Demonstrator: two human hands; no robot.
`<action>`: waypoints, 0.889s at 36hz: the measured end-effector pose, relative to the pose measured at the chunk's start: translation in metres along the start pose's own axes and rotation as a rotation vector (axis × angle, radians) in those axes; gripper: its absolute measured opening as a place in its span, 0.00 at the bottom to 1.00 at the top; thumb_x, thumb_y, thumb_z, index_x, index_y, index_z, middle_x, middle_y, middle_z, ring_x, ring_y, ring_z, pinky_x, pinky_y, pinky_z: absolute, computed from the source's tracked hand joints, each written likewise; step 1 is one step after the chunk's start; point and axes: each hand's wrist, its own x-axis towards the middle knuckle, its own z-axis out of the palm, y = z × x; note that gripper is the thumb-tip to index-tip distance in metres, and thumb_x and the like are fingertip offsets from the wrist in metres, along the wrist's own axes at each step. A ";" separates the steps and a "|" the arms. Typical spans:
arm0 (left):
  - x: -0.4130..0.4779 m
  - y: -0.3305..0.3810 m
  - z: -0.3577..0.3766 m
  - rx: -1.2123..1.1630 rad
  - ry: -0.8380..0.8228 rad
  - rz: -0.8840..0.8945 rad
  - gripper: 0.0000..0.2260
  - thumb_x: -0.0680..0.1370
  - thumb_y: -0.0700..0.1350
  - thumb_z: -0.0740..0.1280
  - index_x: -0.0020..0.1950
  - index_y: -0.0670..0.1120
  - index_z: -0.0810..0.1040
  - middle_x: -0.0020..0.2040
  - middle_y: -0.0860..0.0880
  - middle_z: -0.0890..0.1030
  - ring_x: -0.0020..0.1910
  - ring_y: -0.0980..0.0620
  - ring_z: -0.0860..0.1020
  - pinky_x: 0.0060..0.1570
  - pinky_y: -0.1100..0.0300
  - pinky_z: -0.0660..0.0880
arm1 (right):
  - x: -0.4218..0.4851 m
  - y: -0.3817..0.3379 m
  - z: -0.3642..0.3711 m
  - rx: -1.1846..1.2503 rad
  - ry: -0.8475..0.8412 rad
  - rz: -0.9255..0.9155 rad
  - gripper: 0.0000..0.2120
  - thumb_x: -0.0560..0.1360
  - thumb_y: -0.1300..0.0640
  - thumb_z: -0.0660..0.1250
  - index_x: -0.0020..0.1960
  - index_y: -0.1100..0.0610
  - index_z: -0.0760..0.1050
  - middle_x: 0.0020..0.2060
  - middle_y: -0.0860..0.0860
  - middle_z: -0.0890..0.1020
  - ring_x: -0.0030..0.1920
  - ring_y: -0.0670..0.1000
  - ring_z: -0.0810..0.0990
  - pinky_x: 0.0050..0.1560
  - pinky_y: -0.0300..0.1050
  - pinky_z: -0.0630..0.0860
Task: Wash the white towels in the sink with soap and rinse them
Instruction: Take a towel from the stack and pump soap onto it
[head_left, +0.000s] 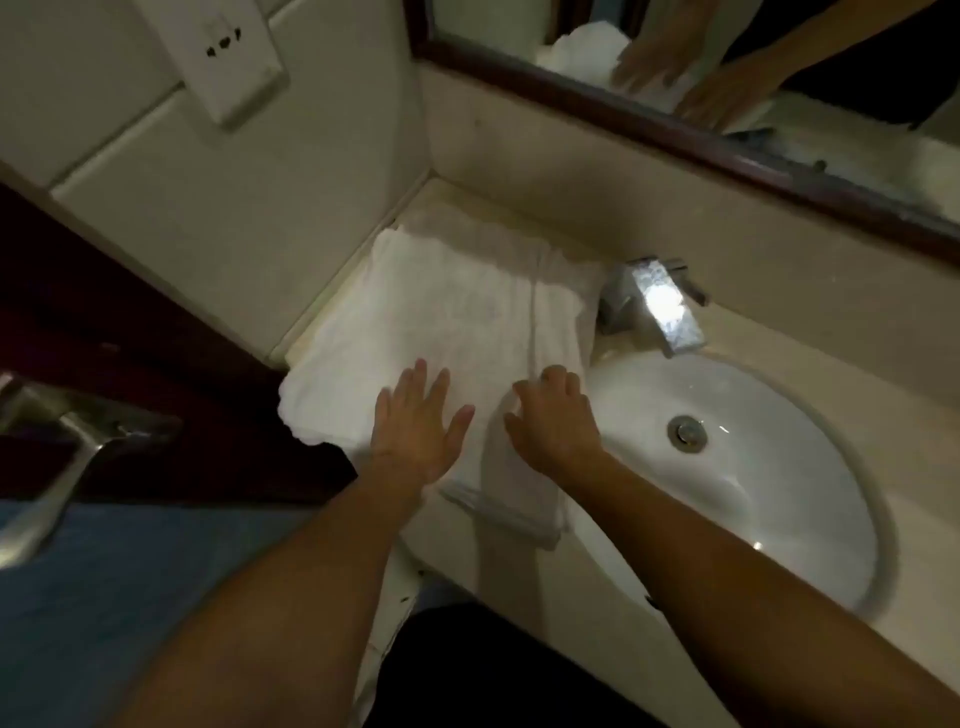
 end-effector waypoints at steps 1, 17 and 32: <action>0.000 -0.001 0.001 -0.003 -0.012 -0.002 0.38 0.80 0.70 0.38 0.87 0.54 0.45 0.87 0.48 0.41 0.86 0.47 0.43 0.83 0.44 0.39 | -0.001 0.000 0.002 -0.005 0.001 -0.003 0.20 0.84 0.42 0.63 0.72 0.51 0.73 0.73 0.58 0.68 0.71 0.60 0.69 0.72 0.57 0.70; 0.000 -0.012 0.015 -0.006 0.036 0.063 0.29 0.87 0.61 0.42 0.87 0.53 0.47 0.88 0.50 0.44 0.86 0.49 0.43 0.83 0.48 0.41 | -0.026 0.002 0.032 0.000 -0.082 -0.452 0.24 0.79 0.33 0.67 0.70 0.43 0.77 0.70 0.49 0.70 0.71 0.54 0.64 0.73 0.53 0.59; -0.022 -0.038 0.026 -0.143 0.174 0.244 0.46 0.80 0.73 0.33 0.80 0.47 0.72 0.80 0.47 0.72 0.80 0.46 0.67 0.81 0.51 0.55 | -0.013 -0.006 0.022 0.483 -0.063 -0.256 0.07 0.85 0.52 0.66 0.59 0.52 0.81 0.50 0.44 0.80 0.49 0.43 0.78 0.55 0.36 0.74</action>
